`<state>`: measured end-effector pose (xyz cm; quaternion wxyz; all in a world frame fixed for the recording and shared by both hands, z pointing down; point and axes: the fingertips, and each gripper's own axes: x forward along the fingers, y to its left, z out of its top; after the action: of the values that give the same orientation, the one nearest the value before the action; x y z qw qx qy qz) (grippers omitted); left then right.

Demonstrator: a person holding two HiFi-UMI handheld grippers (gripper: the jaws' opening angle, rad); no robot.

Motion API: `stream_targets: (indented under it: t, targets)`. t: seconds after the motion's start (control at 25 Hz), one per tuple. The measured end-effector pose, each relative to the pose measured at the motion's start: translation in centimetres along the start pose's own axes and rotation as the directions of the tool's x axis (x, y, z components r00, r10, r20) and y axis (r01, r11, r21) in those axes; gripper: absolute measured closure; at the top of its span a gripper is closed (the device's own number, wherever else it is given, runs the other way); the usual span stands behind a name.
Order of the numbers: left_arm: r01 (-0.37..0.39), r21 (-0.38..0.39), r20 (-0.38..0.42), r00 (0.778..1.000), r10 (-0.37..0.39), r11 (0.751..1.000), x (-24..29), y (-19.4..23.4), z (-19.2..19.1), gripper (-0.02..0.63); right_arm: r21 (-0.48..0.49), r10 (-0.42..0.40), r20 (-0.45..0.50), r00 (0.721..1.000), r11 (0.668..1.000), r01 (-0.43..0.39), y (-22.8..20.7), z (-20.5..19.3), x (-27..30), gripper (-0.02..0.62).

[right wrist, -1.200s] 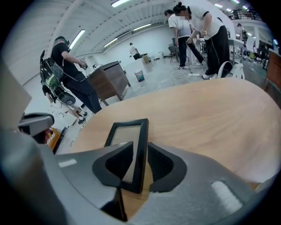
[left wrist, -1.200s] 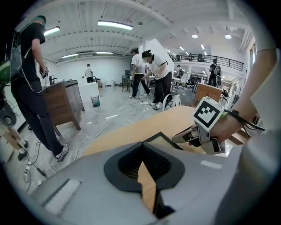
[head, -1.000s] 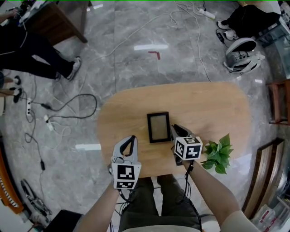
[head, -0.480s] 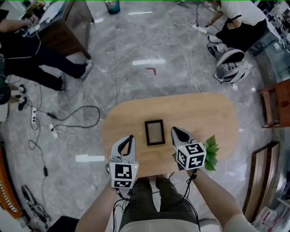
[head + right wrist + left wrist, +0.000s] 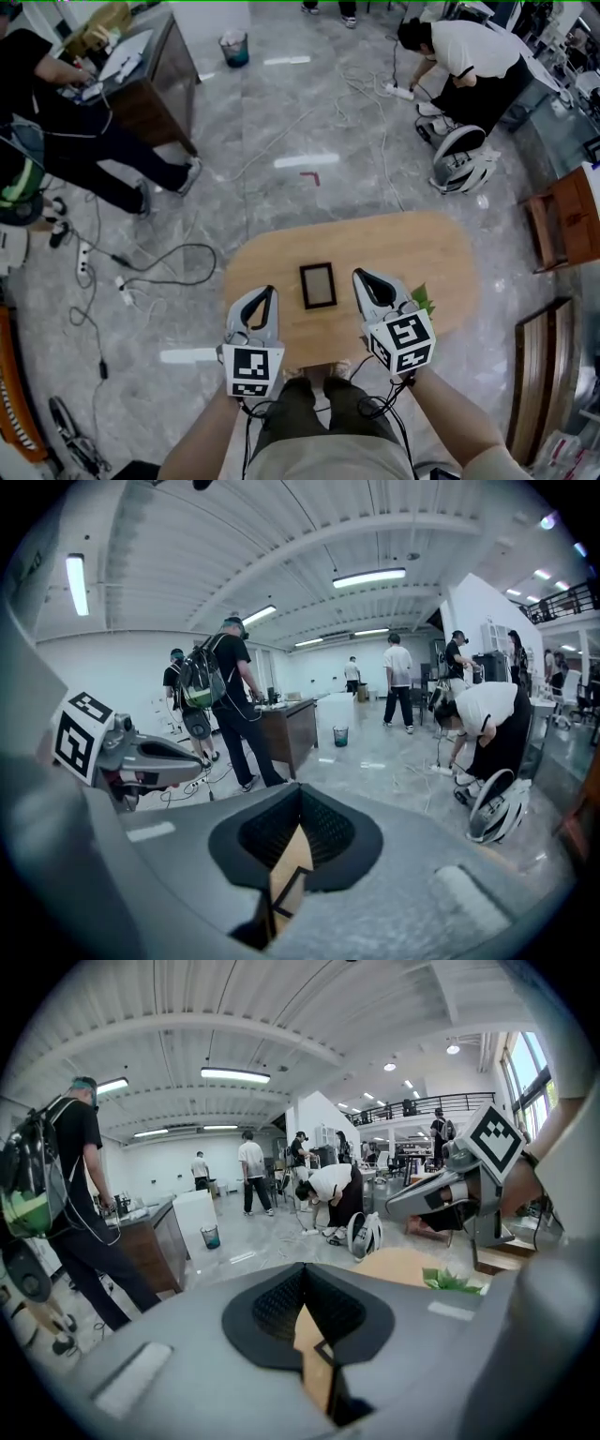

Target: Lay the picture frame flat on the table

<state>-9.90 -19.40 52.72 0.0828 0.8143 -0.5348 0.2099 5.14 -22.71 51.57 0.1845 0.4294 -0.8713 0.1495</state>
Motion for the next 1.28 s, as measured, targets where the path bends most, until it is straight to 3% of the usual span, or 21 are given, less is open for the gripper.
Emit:
stream_targets:
  t: [0.32, 0.56, 0.72, 0.92, 1.28]
  targets:
    - [-0.003, 0.050, 0.131, 0.991, -0.004, 0.999, -5.2, -0.5, 8.3, 0.586, -0.038, 0.039, 0.126, 0.991, 0.999, -0.034, 2.9, 8.1, -6.6, 0.592]
    - [-0.004, 0.085, 0.247, 0.969, -0.017, 0.996, -9.7, -1.1, 14.3, 0.586, -0.057, 0.049, 0.225, 0.973, 0.998, -0.037, 4.7, 13.9, -11.6, 0.594]
    - [-0.019, 0.158, 0.298, 0.954, -0.030, 0.987, -12.2, -1.4, 17.2, 0.586, -0.095, 0.054, 0.284, 0.957, 0.995, -0.028, 5.7, 17.0, -14.8, 0.594]
    - [-0.054, 0.275, 0.348, 0.936, -0.047, 0.960, -14.9, -2.0, 19.8, 0.586, -0.096, 0.063, 0.331, 0.941, 0.995, -0.033, 6.7, 19.4, -18.2, 0.594]
    - [-0.051, 0.252, 0.361, 0.931, -0.045, 0.966, -18.2, -2.9, 20.9, 0.586, -0.136, 0.084, 0.377, 0.923, 0.990, -0.035, 9.0, 21.4, -21.9, 0.594]
